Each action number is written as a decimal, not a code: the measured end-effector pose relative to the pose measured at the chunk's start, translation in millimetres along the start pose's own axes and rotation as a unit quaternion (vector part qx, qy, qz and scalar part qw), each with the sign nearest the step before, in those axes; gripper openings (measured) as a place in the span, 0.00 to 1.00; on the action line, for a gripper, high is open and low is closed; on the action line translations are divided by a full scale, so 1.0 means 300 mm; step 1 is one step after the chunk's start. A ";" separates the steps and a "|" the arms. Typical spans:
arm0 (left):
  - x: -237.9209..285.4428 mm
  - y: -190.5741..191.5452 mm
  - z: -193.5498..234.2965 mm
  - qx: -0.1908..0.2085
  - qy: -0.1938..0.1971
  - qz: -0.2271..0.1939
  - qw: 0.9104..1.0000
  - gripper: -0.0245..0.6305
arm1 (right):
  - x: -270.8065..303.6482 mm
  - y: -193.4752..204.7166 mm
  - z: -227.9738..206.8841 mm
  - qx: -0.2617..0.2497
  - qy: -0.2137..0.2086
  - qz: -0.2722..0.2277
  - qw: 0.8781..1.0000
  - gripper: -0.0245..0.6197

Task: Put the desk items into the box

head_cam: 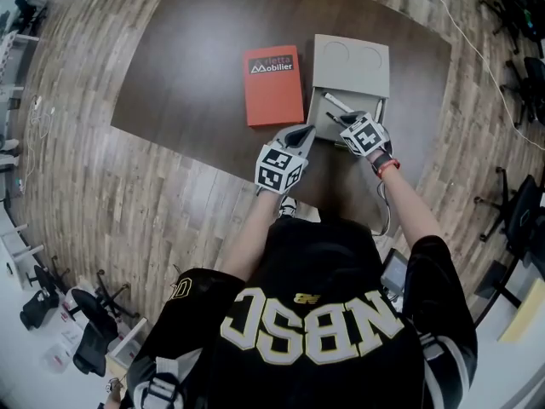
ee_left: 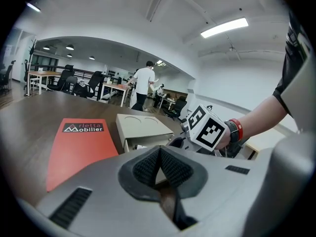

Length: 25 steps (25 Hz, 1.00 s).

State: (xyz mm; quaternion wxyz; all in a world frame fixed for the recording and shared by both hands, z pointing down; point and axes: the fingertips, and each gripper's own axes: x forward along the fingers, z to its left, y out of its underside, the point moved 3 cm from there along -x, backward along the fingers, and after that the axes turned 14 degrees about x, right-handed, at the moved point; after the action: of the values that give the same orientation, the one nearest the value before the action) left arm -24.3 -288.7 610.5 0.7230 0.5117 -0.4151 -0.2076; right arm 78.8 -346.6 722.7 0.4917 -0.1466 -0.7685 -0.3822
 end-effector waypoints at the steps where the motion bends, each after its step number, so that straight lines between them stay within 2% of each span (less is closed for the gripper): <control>1: 0.003 -0.008 0.004 0.003 0.002 -0.003 1.000 0.06 | -0.012 -0.008 -0.003 0.005 0.003 -0.010 1.000 0.17; 6: 0.016 -0.052 0.015 0.016 0.009 -0.014 1.000 0.06 | -0.105 -0.041 -0.035 0.054 0.023 -0.066 0.996 0.17; 13: 0.021 -0.162 0.003 0.043 0.022 -0.043 0.998 0.06 | -0.340 -0.071 -0.084 0.112 0.067 -0.167 0.977 0.15; 18: 0.016 -0.263 0.004 0.065 0.011 -0.057 0.996 0.06 | -0.511 -0.064 -0.103 0.154 0.100 -0.238 0.954 0.15; 25: -0.033 -0.409 0.005 0.106 -0.019 -0.102 0.989 0.06 | -0.749 -0.034 -0.068 0.196 0.151 -0.341 0.907 0.12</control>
State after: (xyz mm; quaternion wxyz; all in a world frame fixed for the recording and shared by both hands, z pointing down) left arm -15.9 -330.2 495.0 0.6313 0.6214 -0.3941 -0.2450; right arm 192.2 -334.6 527.8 0.4605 0.2833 -0.7477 -0.3855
